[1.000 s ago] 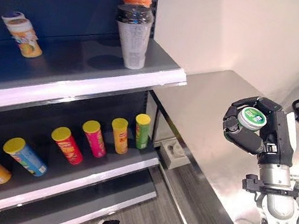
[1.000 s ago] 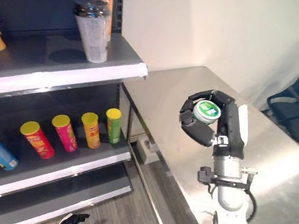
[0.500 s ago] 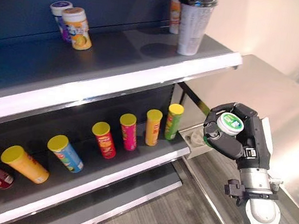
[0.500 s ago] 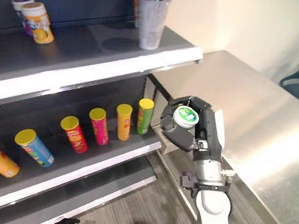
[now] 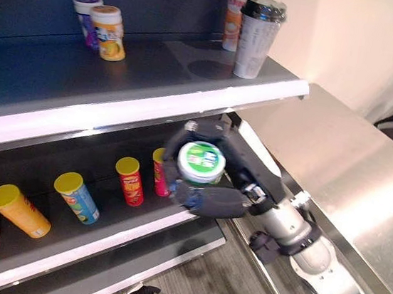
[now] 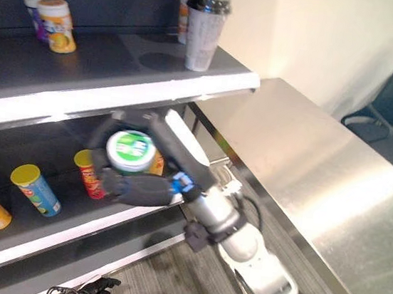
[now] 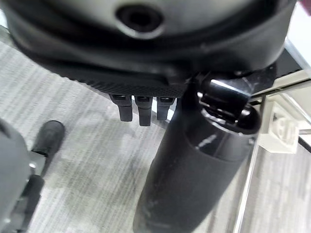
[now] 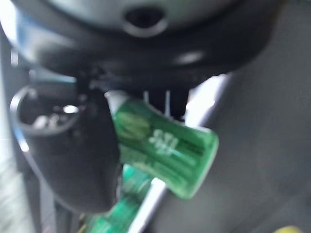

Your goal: Put the goods on the table back onto the shelves and tidy them up.

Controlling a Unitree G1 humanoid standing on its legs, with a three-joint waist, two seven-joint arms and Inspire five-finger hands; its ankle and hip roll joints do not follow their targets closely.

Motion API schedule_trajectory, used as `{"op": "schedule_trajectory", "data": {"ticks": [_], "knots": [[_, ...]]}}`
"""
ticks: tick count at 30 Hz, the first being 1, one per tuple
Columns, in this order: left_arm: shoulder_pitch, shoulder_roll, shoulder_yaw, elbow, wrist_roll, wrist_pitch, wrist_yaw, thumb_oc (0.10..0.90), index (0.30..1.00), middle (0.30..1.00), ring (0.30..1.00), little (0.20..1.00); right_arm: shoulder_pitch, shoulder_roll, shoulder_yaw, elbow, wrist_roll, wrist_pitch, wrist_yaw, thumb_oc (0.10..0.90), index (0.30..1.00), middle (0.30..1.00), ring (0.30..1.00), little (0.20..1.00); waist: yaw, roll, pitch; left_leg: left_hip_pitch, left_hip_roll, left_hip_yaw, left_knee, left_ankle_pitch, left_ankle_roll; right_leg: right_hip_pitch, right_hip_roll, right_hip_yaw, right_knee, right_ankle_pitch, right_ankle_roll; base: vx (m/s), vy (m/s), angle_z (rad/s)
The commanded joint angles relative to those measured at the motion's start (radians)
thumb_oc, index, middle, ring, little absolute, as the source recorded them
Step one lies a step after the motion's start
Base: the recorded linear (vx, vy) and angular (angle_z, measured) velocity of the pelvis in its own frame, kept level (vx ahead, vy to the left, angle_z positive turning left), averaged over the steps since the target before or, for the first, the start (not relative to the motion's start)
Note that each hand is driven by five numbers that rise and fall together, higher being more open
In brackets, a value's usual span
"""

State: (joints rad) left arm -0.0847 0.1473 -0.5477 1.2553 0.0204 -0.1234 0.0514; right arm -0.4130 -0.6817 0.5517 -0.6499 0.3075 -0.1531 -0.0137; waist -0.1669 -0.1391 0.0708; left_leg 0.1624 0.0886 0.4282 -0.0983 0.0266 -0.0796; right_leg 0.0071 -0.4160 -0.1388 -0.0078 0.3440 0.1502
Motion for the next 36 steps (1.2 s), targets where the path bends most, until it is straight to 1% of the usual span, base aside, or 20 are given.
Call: {"op": "schedule_trajectory", "data": {"ticks": [1, 2, 3, 6, 7, 9, 10, 15, 16, 19, 20, 21, 22, 27, 30, 32, 34, 36], "knots": [[-0.038, -0.015, 0.006, 0.029, -0.022, -0.017, -0.009, 0.8, 0.9, 0.9, 0.9, 0.9, -0.169, -0.017, -0.012, -0.034, 0.084, -0.093, -0.098, 0.4, 0.3, 0.3, 0.3, 0.3, 0.003, 0.034, -0.015, 0.049, -0.006, -0.095, 0.011, -0.11, 0.024, 0.086, 0.063, -0.049, -0.079, -0.035, 0.034, 0.0, 0.0, 0.0], [-0.038, -0.016, 0.006, 0.029, -0.022, -0.017, -0.009, 0.8, 0.9, 0.9, 0.9, 0.9, -0.171, -0.017, -0.011, -0.033, 0.084, -0.093, -0.099, 0.4, 0.3, 0.3, 0.3, 0.3, 0.002, 0.035, -0.015, 0.049, -0.006, -0.095, 0.011, -0.11, 0.024, 0.087, 0.063, -0.049, -0.079, -0.035, 0.034, 0.0, 0.0, 0.0], [-0.027, -0.007, 0.005, 0.034, -0.032, -0.028, 0.0, 0.8, 0.9, 0.9, 0.9, 0.9, -0.225, -0.007, 0.021, -0.003, 0.107, -0.096, -0.113, 0.4, 0.3, 0.3, 0.3, 0.3, 0.025, 0.027, -0.022, 0.048, -0.004, -0.102, 0.011, -0.111, 0.022, 0.092, 0.062, -0.054, -0.079, -0.039, 0.033, -0.02, -0.009, 0.06], [-0.018, -0.011, 0.0, 0.044, -0.041, -0.015, -0.014, 0.8, 0.9, 0.9, 0.9, 0.9, -0.329, -0.017, 0.089, 0.056, 0.139, -0.084, -0.144, 0.4, 0.3, 0.3, 0.3, 0.3, 0.048, 0.018, -0.031, 0.045, -0.003, -0.108, 0.011, -0.112, 0.02, 0.102, 0.062, -0.062, -0.079, -0.039, 0.032, -0.02, -0.012, 0.09], [-0.014, -0.012, -0.001, 0.046, -0.045, -0.015, -0.017, 0.8, 0.9, 0.9, 0.9, 0.9, -0.368, -0.008, 0.109, 0.082, 0.148, -0.081, -0.148, 0.4, 0.3, 0.3, 0.3, 0.3, 0.055, 0.016, -0.035, 0.045, -0.004, -0.11, 0.011, -0.113, 0.02, 0.107, 0.061, -0.063, -0.079, -0.041, 0.031, -0.01, -0.002, 0.06], [-0.012, -0.013, -0.001, 0.048, -0.046, -0.014, -0.017, 0.8, 0.9, 0.9, 0.9, 0.9, -0.392, 0.007, 0.119, 0.102, 0.159, -0.083, -0.15, 0.4, 0.3, 0.3, 0.3, 0.3, 0.059, 0.015, -0.035, 0.046, -0.005, -0.113, 0.011, -0.114, 0.02, 0.111, 0.061, -0.064, -0.079, -0.043, 0.03, -0.01, -0.007, 0.12], [-0.012, -0.01, -0.004, 0.052, -0.042, -0.008, -0.017, 0.8, 0.9, 0.9, 0.9, 0.9, -0.435, 0.02, 0.128, 0.14, 0.175, -0.08, -0.168, 0.4, 0.3, 0.3, 0.3, 0.3, 0.068, 0.013, -0.038, 0.048, -0.007, -0.118, 0.011, -0.115, 0.02, 0.117, 0.06, -0.067, -0.079, -0.042, 0.029, -0.02, -0.018, 0.12], [-0.002, -0.003, -0.011, 0.049, -0.042, -0.007, -0.019, 0.8, 0.9, 0.9, 0.9, 0.9, -0.49, 0.05, 0.135, 0.205, 0.184, -0.074, -0.183, 0.4, 0.3, 0.3, 0.3, 0.3, 0.08, 0.013, -0.044, 0.047, -0.01, -0.124, 0.011, -0.116, 0.02, 0.121, 0.058, -0.071, -0.079, -0.039, 0.029, 0.0, -0.008, 0.07], [0.0, -0.002, -0.012, 0.049, -0.042, -0.008, -0.019, 0.8, 0.9, 0.9, 0.9, 0.9, -0.514, 0.059, 0.14, 0.238, 0.185, -0.072, -0.188, 0.4, 0.3, 0.3, 0.3, 0.3, 0.086, 0.014, -0.046, 0.047, -0.012, -0.126, 0.011, -0.117, 0.02, 0.123, 0.057, -0.072, -0.079, -0.04, 0.028, 0.0, 0.0, 0.0], [-0.004, 0.009, -0.022, 0.054, -0.047, -0.006, -0.019, 0.8, 0.9, 0.9, 0.9, 0.9, -0.674, 0.151, 0.166, 0.482, 0.215, -0.058, -0.223, 0.4, 0.3, 0.3, 0.3, 0.3, 0.107, 0.011, -0.049, 0.05, -0.022, -0.134, 0.011, -0.122, 0.021, 0.129, 0.054, -0.077, -0.079, -0.041, 0.028, 0.0, 0.0, 0.0], [-0.004, 0.009, -0.021, 0.055, -0.047, -0.006, -0.019, 0.8, 0.9, 0.9, 0.9, 0.9, -0.675, 0.152, 0.166, 0.483, 0.216, -0.059, -0.223, 0.4, 0.3, 0.3, 0.3, 0.3, 0.107, 0.011, -0.049, 0.05, -0.022, -0.134, 0.011, -0.122, 0.021, 0.129, 0.054, -0.077, -0.079, -0.041, 0.028, 0.0, 0.0, 0.0], [-0.006, 0.014, -0.023, 0.058, -0.049, -0.005, -0.018, 0.8, 0.9, 0.9, 0.9, 0.9, -0.72, 0.182, 0.169, 0.543, 0.204, -0.052, -0.228, 0.4, 0.3, 0.3, 0.3, 0.3, 0.111, 0.011, -0.048, 0.048, -0.025, -0.136, 0.011, -0.122, 0.021, 0.131, 0.053, -0.078, -0.079, -0.041, 0.028, 0.0, 0.0, 0.0], [-0.007, 0.015, -0.022, 0.058, -0.049, -0.005, -0.018, 0.8, 0.9, 0.9, 0.9, 0.9, -0.722, 0.183, 0.169, 0.545, 0.204, -0.052, -0.228, 0.4, 0.3, 0.3, 0.3, 0.3, 0.11, 0.011, -0.048, 0.049, -0.025, -0.136, 0.011, -0.122, 0.021, 0.131, 0.053, -0.078, -0.079, -0.041, 0.028, 0.0, -0.024, 0.05], [-0.011, 0.027, -0.024, 0.057, -0.049, -0.007, -0.019, 0.8, 0.9, 0.9, 0.9, 0.9, -0.796, 0.26, 0.183, 0.679, 0.179, -0.029, -0.224, 0.4, 0.3, 0.3, 0.3, 0.3, 0.119, 0.014, -0.048, 0.045, -0.029, -0.143, 0.011, -0.123, 0.021, 0.134, 0.046, -0.087, -0.079, -0.04, 0.029, 0.0, -0.01, 0.05], [-0.024, 0.035, -0.03, 0.052, -0.044, -0.008, -0.017, 0.8, 0.9, 0.9, 0.9, 0.9, -0.842, 0.314, 0.19, 0.82, 0.159, -0.012, -0.217, 0.4, 0.3, 0.3, 0.3, 0.3, 0.129, 0.018, -0.045, 0.045, -0.033, -0.15, 0.011, -0.125, 0.022, 0.139, 0.04, -0.094, -0.079, -0.038, 0.032, 0.0, 0.0, 0.0], [-0.027, 0.037, -0.031, 0.053, -0.042, -0.009, -0.017, 0.8, 0.9, 0.9, 0.9, 0.9, -0.85, 0.321, 0.186, 0.857, 0.158, -0.008, -0.216, 0.4, 0.3, 0.3, 0.3, 0.3, 0.13, 0.018, -0.045, 0.044, -0.034, -0.152, 0.011, -0.127, 0.022, 0.139, 0.04, -0.099, -0.079, -0.038, 0.032, 0.0, 0.0, 0.02], [-0.027, 0.037, -0.031, 0.053, -0.042, -0.009, -0.017, 0.8, 0.9, 0.9, 0.9, 0.9, -0.85, 0.321, 0.186, 0.857, 0.158, -0.008, -0.216, 0.4, 0.3, 0.3, 0.3, 0.3, 0.129, 0.018, -0.045, 0.044, -0.034, -0.152, 0.011, -0.127, 0.022, 0.139, 0.04, -0.099, -0.079, -0.038, 0.032, 0.01, -0.004, 0.08], [-0.023, 0.039, -0.021, 0.058, -0.045, -0.011, -0.018, 0.8, 0.9, 0.9, 0.9, 0.9, -0.84, 0.332, 0.166, 0.922, 0.154, 0.006, -0.21, 0.4, 0.3, 0.3, 0.3, 0.3, 0.133, 0.017, -0.047, 0.041, -0.035, -0.155, 0.011, -0.129, 0.021, 0.141, 0.039, -0.107, -0.079, -0.038, 0.034, 0.01, -0.005, 0.03]]}}
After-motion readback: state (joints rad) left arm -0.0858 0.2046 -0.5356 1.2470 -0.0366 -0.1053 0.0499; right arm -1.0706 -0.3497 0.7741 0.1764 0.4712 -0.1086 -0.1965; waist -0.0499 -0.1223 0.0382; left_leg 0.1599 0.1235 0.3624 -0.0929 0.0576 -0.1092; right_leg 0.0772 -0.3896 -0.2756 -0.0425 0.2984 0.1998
